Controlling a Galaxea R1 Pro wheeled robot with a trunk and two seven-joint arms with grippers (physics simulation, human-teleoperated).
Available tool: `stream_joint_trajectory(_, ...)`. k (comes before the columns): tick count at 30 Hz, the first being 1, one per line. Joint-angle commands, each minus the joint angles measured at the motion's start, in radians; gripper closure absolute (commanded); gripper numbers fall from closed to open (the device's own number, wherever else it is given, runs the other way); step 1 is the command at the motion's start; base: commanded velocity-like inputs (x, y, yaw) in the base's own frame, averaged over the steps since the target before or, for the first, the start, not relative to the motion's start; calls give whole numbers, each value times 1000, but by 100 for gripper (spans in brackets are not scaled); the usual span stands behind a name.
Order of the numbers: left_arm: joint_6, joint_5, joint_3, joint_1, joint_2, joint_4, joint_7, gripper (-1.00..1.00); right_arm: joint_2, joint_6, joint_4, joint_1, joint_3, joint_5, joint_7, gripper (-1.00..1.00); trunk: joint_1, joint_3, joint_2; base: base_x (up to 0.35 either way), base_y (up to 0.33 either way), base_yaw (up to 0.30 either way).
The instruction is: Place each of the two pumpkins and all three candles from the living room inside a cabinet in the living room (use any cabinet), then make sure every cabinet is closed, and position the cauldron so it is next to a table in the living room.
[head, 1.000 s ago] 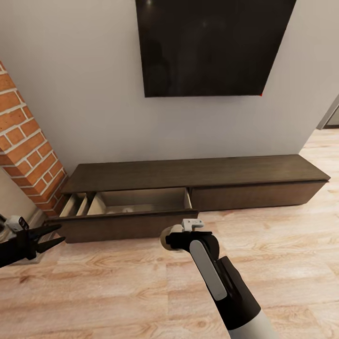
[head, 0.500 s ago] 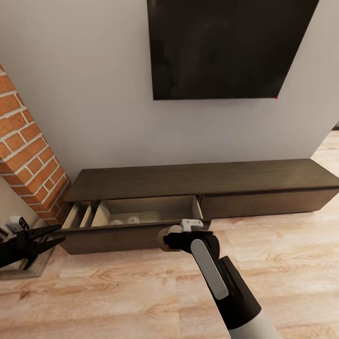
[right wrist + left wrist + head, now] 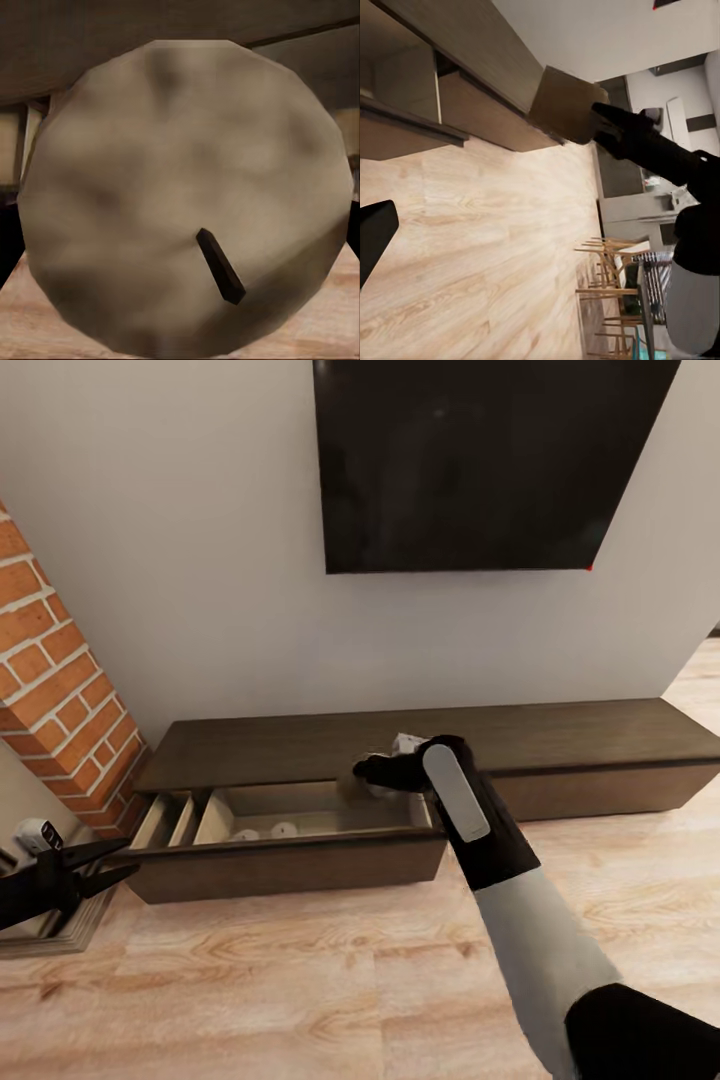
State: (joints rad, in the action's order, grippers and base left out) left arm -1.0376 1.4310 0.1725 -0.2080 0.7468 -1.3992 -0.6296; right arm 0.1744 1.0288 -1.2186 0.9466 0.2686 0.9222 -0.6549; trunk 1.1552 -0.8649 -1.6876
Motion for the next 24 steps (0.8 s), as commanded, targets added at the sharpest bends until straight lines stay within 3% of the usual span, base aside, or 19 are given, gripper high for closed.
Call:
stream_joint_trajectory(1, -4, -3, 1, -1, 0, 0, -4, -100, 0, 3, 73, 52, -4, 30, -13, 100, 0, -1, 0, 146, 0, 0)
stream_joint_trajectory(5, -2, -3, 1, -1, 0, 0, -3, -100, 0, 1, 365, 245, -10, 63, -16, 100, 0, -1, 0, 256, 58, 0)
stream_joint_trajectory(7, -2, -3, 1, -1, 0, 0, -4, -100, 0, -3, 500, 305, -10, 66, -17, 100, 0, -1, 0, 197, 44, 0)
stream_joint_trajectory(10, -2, -3, 1, -1, 0, 0, -5, -100, 0, -3, 573, 328, -10, 66, -18, 100, 0, -1, 0, 54, 12, 0)
stream_joint_trajectory(16, -3, -3, 1, -1, 0, 0, -5, -100, 0, -2, 608, 332, -8, 73, -88, 100, 0, -1, 0, 143, 93, 0)
stream_joint_trajectory(24, -3, -3, 1, -1, 0, 0, -5, -100, 0, 0, 644, 323, -4, 95, -90, 100, 0, -1, 0, 110, 84, 0)
